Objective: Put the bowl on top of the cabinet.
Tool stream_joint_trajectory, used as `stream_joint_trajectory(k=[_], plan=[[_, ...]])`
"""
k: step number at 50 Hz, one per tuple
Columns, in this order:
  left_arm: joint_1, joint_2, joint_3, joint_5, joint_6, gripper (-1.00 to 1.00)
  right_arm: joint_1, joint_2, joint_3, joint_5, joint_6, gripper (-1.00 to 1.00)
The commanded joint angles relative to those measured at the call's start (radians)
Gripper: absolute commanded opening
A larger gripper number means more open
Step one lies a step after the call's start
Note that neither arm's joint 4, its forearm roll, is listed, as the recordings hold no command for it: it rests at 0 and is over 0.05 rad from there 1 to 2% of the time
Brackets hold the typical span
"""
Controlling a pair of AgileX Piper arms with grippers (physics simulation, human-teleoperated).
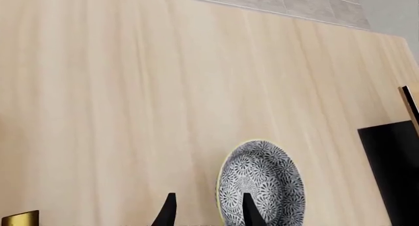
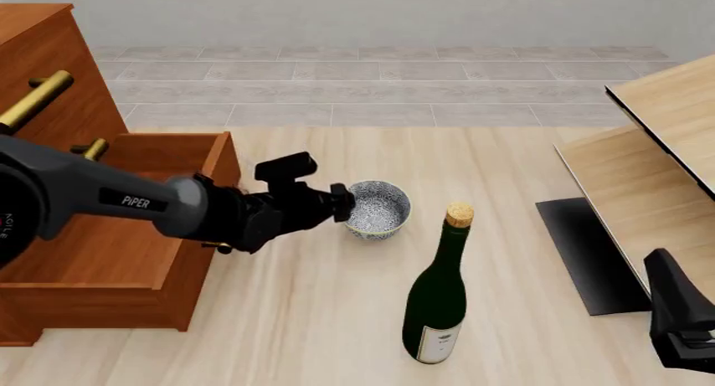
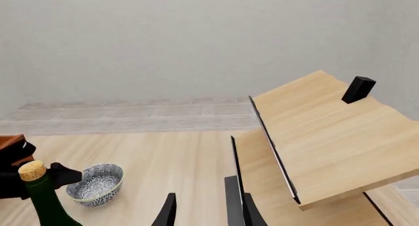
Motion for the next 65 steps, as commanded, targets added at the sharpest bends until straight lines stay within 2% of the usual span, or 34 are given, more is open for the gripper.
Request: stream_joint_trajectory(k=[1,46,59,60,65], plan=[[-0.005,0.007,0.004,-0.008,-0.004,1.00,0.000,0.000,-0.001,0.000,-0.001,1.00],[-0.025,0.049,0.000,-0.033,-0.018,1.00,-0.003,0.000,0.000,-0.003,0.007,1.00],[-0.020,0.022,0.016,-0.056,-0.024,1.00,-0.006,0.000,0.000,-0.004,0.009,1.00],[-0.020,0.015,0.020,-0.058,-0.023,-1.00,-0.006,0.000,0.000,-0.004,0.009,1.00],[-0.011,0.005,0.018,-0.054,-0.016,-1.00,-0.007,0.000,0.000,-0.005,0.011,1.00]])
